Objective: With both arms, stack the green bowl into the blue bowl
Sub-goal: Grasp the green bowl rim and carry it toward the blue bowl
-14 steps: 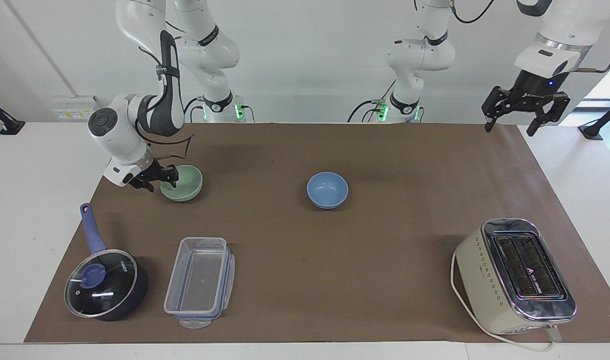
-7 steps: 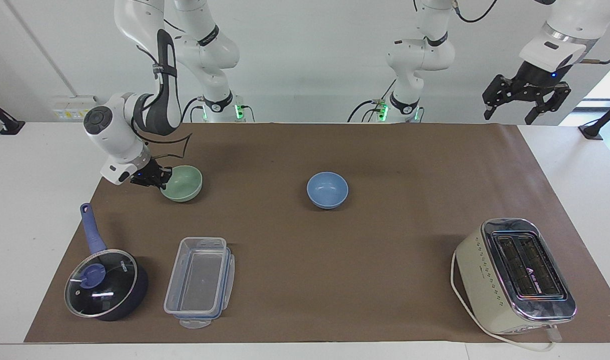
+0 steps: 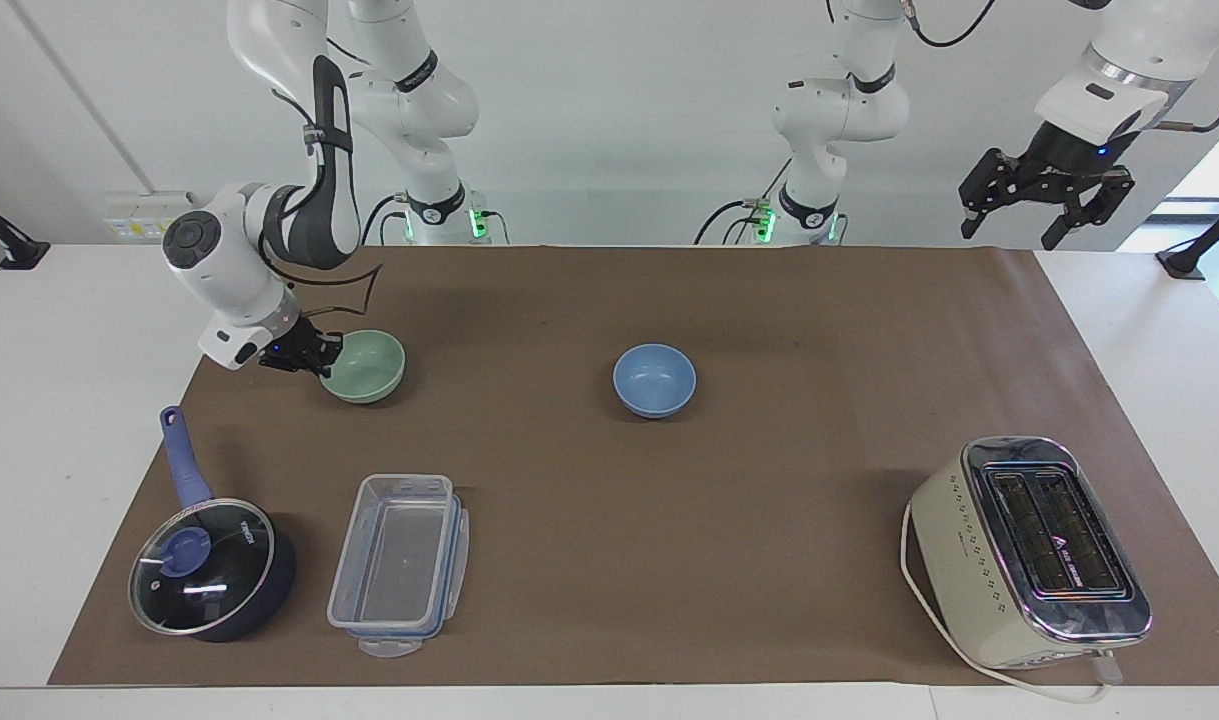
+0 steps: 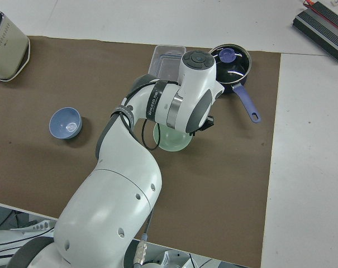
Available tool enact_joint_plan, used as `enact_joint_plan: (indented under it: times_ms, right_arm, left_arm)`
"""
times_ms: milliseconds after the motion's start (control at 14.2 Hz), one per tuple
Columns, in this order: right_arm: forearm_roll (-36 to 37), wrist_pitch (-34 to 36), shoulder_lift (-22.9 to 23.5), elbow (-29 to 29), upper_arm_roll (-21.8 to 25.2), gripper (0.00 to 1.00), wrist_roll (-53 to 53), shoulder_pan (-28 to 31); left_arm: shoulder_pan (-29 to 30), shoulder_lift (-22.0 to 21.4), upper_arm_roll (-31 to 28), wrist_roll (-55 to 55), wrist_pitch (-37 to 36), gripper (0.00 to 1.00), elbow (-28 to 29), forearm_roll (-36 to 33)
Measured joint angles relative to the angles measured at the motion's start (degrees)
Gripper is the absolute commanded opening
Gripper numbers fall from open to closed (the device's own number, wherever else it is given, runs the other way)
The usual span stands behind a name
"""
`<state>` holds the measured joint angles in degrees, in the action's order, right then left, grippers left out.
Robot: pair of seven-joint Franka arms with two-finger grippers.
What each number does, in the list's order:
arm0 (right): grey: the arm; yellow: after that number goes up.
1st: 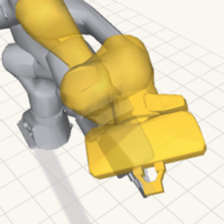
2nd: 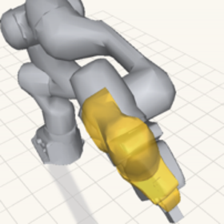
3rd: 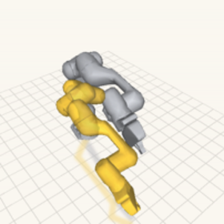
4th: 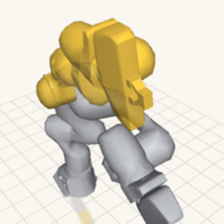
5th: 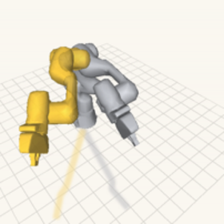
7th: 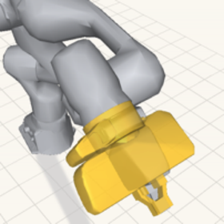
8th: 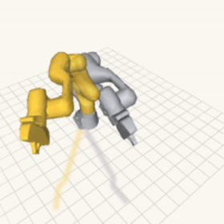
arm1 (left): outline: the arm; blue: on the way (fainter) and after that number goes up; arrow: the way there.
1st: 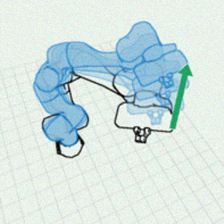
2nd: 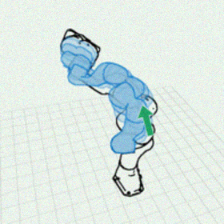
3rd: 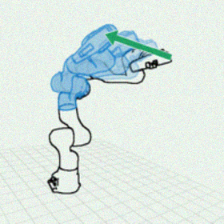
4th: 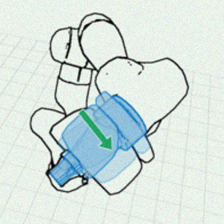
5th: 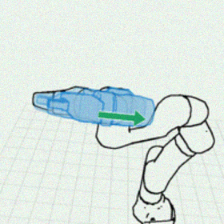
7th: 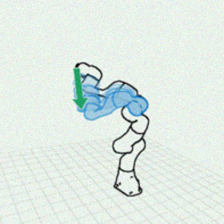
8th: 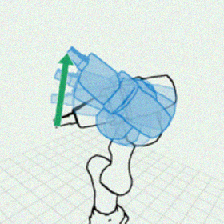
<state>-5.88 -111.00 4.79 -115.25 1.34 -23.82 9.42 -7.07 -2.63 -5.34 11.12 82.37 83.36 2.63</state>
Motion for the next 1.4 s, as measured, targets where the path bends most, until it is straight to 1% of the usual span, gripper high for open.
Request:
enact_joint_plan:
  times_ms: [140, 351, 702, 983, 1124, 1264, 1404]
  right_arm:
    - [-2.13, 3.39, -0.01, 3.37, -0.06, 0.0, 0.42, -1.51]
    - [-2.76, 6.22, 0.0, 7.05, -0.13, 0.0, 6.92, -6.17]
    - [-3.13, 6.04, 0.16, 8.19, -0.52, 0.0, 24.97, -18.65]
    - [-5.43, 3.06, 0.5, 8.38, -0.6, 0.0, 34.41, -25.69]
    - [-5.84, 2.09, 1.58, 9.65, -0.61, 0.0, 39.97, -29.4]
    - [-5.85, 1.61, 4.31, 12.43, -0.65, 0.0, 46.24, -33.64]
    - [-5.85, 0.74, 7.48, 15.69, -0.65, 0.0, 50.72, -36.54]
  left_arm:
    - [0.02, -0.04, -0.01, 0.0, -0.07, 1.0, 0.04, -0.01]
    - [0.05, 0.14, -0.01, 0.0, -0.14, 1.0, 0.13, -0.05]
    - [0.05, 0.25, -0.01, 0.0, -0.18, 1.0, 0.15, -0.05]
    - [0.05, 0.25, 0.08, 0.0, -0.22, 1.0, 0.18, -0.05]
    - [0.05, 0.24, 0.17, 0.0, -0.24, 1.0, 0.18, -0.05]
    - [0.05, 0.24, 0.29, 0.0, -0.26, 1.0, 0.19, -0.05]
    - [0.05, 0.24, 0.31, 0.0, -0.28, 1.0, 0.2, -0.05]
